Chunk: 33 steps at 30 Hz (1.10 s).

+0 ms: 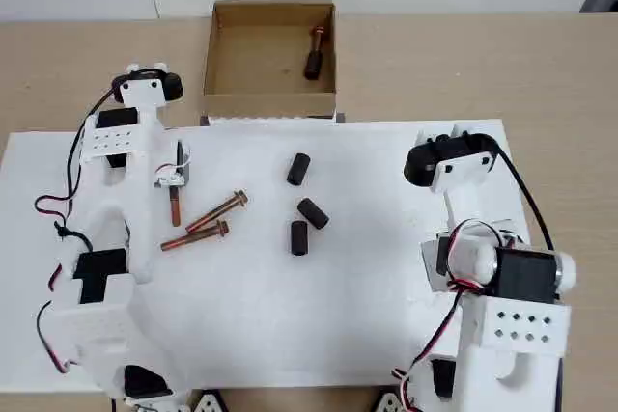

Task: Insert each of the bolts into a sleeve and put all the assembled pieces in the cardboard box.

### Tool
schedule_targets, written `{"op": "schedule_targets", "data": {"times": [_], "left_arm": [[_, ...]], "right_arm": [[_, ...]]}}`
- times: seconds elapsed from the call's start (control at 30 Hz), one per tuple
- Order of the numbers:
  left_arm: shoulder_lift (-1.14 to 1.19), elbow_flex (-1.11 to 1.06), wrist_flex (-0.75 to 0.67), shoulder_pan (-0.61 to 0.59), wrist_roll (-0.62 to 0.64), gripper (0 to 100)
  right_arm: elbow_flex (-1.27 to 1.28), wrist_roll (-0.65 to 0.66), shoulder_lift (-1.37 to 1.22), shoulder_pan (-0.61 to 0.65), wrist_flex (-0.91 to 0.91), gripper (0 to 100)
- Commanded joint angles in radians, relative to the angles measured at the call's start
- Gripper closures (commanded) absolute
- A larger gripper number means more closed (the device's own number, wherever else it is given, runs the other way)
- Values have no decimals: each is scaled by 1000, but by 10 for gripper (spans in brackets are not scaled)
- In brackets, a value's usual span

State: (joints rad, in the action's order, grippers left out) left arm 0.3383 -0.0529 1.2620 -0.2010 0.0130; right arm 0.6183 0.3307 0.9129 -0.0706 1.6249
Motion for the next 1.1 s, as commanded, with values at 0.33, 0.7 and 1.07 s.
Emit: {"op": "schedule_targets", "data": {"times": [0.33,0.7,1.07], "left_arm": [[78,44,-14,-6,-6,931],[104,47,-44,-2,-8,995],[98,371,252,-8,-8,995]], "right_arm": [[-6,-5,16,-4,-5,995],[-6,-5,16,-4,-5,995],[-6,-5,27,-2,10,995]]}}
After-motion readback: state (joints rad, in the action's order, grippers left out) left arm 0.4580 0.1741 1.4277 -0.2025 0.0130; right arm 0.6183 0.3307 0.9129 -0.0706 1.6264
